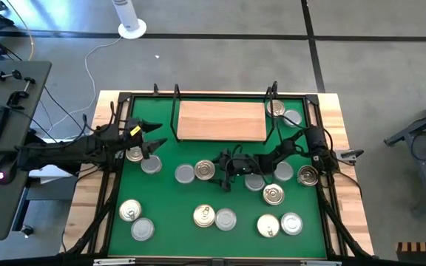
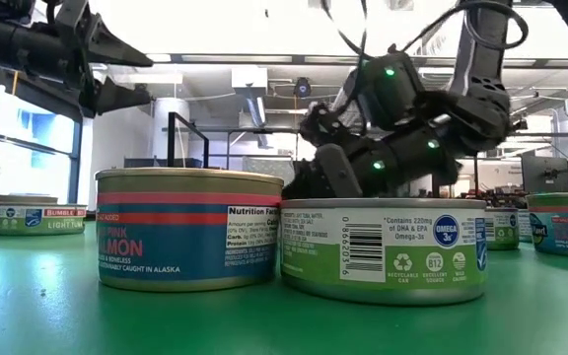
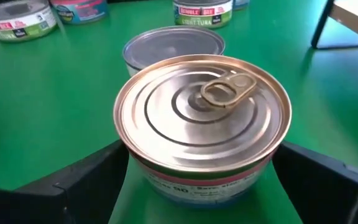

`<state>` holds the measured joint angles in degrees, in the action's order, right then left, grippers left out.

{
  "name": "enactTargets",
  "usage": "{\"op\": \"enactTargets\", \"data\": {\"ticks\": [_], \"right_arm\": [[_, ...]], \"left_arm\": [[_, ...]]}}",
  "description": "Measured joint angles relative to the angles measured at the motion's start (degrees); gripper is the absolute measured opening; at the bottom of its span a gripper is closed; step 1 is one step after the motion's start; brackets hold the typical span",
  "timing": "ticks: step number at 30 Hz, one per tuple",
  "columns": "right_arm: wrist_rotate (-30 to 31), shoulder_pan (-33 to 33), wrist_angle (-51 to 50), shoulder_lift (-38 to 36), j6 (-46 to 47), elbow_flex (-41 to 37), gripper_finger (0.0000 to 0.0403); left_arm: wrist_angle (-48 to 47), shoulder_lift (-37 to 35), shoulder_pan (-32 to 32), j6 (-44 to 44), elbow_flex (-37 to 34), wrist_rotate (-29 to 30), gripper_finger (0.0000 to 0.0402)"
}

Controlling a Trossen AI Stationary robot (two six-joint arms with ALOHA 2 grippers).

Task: Stack canned seafood by type on shelf
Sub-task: Put the blue/pink tuna can on the shelf

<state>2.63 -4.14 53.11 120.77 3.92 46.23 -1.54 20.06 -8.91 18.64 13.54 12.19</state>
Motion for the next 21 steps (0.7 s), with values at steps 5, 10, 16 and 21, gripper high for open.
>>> {"op": "enactTargets", "data": {"ticks": [5, 10, 16, 21], "right_arm": [[-2.57, 0.60, -6.14, 0.00, -2.51, 4.45, 0.0387], [-3.62, 1.13, -7.22, 0.00, -3.98, 6.17, 0.0383], [-4.19, 1.55, -7.34, 0.00, -4.31, 6.21, 0.0343], [-4.19, 1.53, -7.84, 0.00, -4.00, 6.21, 0.0335]], "left_arm": [[-0.29, 2.95, 0.02, -0.29, -0.02, -0.66, 0.0383], [-0.22, 6.74, 0.02, -0.33, -0.02, -0.69, 0.0383], [0.01, 11.21, 0.94, -3.00, -0.04, -0.09, 0.0383], [0.55, 17.14, 6.53, -5.53, -0.04, 3.39, 0.0383]]}}
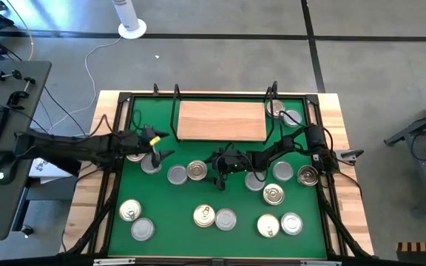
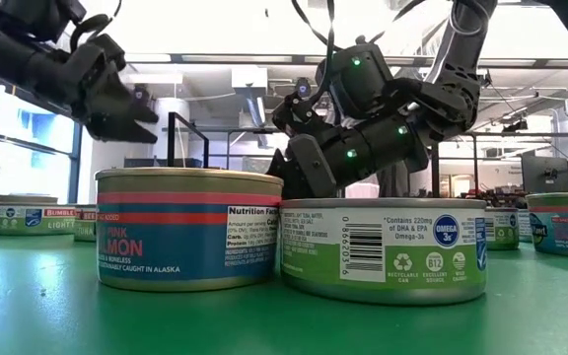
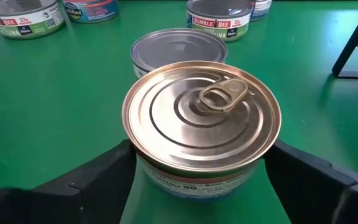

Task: Stack canned seafood by type on shelf
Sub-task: Put the blue/pink tuna can on the shelf

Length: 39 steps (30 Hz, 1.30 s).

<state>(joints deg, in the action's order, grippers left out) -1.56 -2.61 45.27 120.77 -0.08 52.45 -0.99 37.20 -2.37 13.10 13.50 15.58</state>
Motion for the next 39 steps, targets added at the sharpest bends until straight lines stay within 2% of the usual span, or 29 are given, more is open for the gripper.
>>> {"op": "enactTargets", "data": {"ticks": [9, 14, 21, 30, 39], "right_arm": [[0.01, 0.00, -0.32, 0.00, 1.16, 0.00, 0.0336], [0.02, 0.00, -0.45, 0.00, 1.18, 0.00, 0.0336], [0.02, 0.00, -0.45, 0.00, 1.16, 0.00, 0.0337], [0.00, -0.02, -1.93, -0.02, 1.40, 0.00, 0.0337], [-0.04, -0.07, -3.34, -0.02, 3.04, -0.04, 0.0337]], "left_arm": [[-0.84, 14.38, 9.19, 0.18, 3.62, 2.16, 0.0383], [-0.69, 22.70, 11.98, 2.24, 6.39, 2.02, 0.0383], [5.14, 34.12, 12.20, 0.27, 10.31, 1.98, 0.0383], [6.76, 44.45, 12.18, -3.43, 16.45, 1.28, 0.0383], [18.67, 51.64, 11.64, -6.74, 16.92, -0.19, 0.0383]]}}
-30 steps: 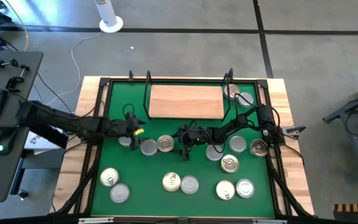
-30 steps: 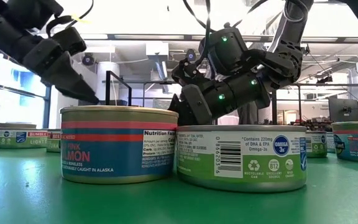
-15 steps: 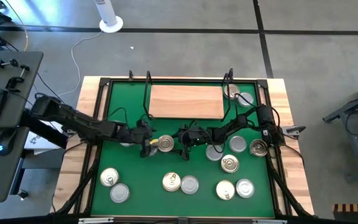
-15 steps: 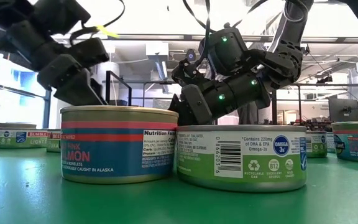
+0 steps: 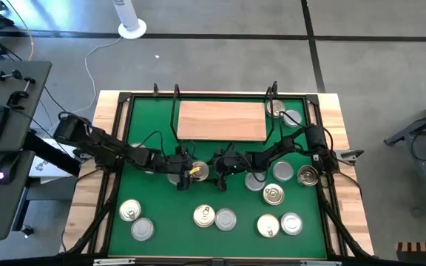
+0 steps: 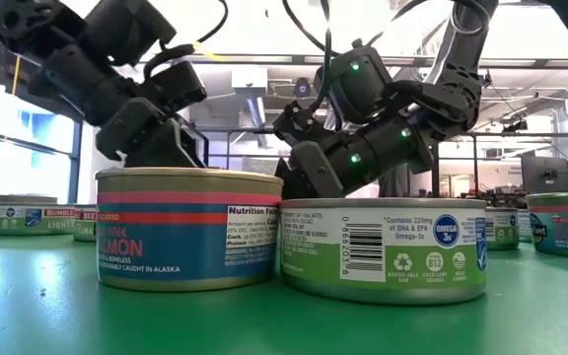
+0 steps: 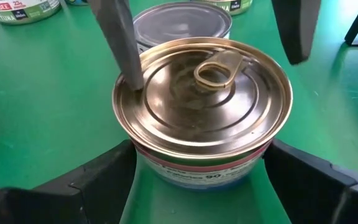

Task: Stack canned seafood by type on shelf
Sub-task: Put the blue/pink tuna can on the shelf

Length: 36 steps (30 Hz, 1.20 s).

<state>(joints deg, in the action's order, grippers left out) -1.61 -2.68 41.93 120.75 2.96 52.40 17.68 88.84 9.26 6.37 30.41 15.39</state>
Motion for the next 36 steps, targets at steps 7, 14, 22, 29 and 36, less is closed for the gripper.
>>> {"op": "enactTargets", "data": {"ticks": [7, 14, 22, 29, 36], "right_arm": [[-2.34, 0.04, 0.00, 0.00, 0.02, -0.04, 0.0337], [-2.36, 0.02, -0.17, 0.00, 0.23, -0.02, 0.0337], [-2.47, 0.02, -1.01, 0.00, 3.46, 0.02, 0.0337], [-2.48, 0.00, -1.43, 0.00, 2.53, 0.02, 0.0337], [-2.52, 0.01, -1.02, 0.00, 1.07, 0.02, 0.0337]], "left_arm": [[6.35, 3.03, -1.33, -1.60, -0.09, -2.54, 0.0383], [-6.84, 0.39, 1.06, -2.42, 6.57, 1.34, 0.0383], [-27.73, -2.43, 3.99, 2.49, 13.22, 3.66, 0.0383], [-34.72, -1.80, 2.99, 6.38, 13.09, -1.62, 0.0383], [-25.07, -0.42, 0.22, 2.32, 9.44, -6.69, 0.0379]]}}
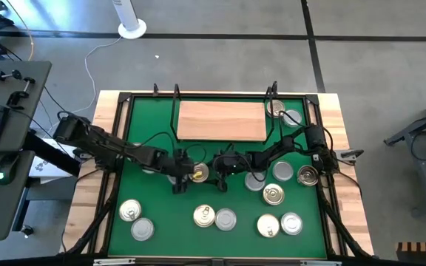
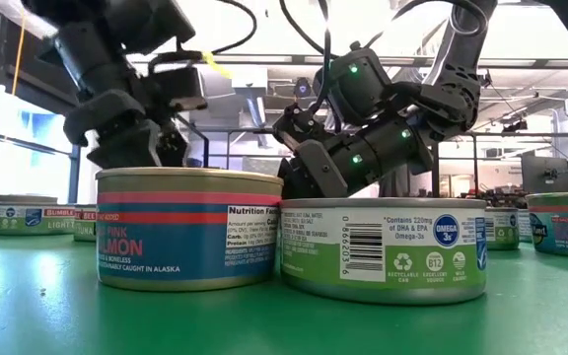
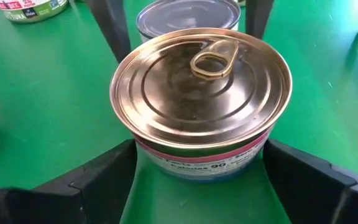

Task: Stack canned seafood by type on shelf
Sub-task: Put the blue/pink tuna can on the shelf

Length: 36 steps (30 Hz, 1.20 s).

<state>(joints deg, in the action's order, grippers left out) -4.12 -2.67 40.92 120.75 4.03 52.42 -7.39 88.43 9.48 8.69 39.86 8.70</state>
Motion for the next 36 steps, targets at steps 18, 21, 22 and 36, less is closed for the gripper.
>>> {"op": "enactTargets", "data": {"ticks": [18, 21, 22, 36], "right_arm": [[-2.57, 0.01, -0.15, 0.02, -3.09, -0.22, 0.0342], [-1.04, -0.05, -0.13, 0.01, -4.13, -0.22, 0.0342], [-0.76, -0.07, -0.10, 0.00, -4.32, -0.22, 0.0342], [-0.41, -0.12, -0.51, -1.07, -5.38, -0.11, 0.0395]], "left_arm": [[10.84, 8.86, -2.76, -5.82, -0.90, -4.25, 0.0312], [11.04, 8.67, -3.08, -6.04, -0.92, -4.43, 0.0311], [11.12, 8.67, -3.16, -6.11, -0.92, -4.45, 0.0311], [14.19, 8.87, -3.24, -6.77, -0.83, -4.60, 0.0310]]}}
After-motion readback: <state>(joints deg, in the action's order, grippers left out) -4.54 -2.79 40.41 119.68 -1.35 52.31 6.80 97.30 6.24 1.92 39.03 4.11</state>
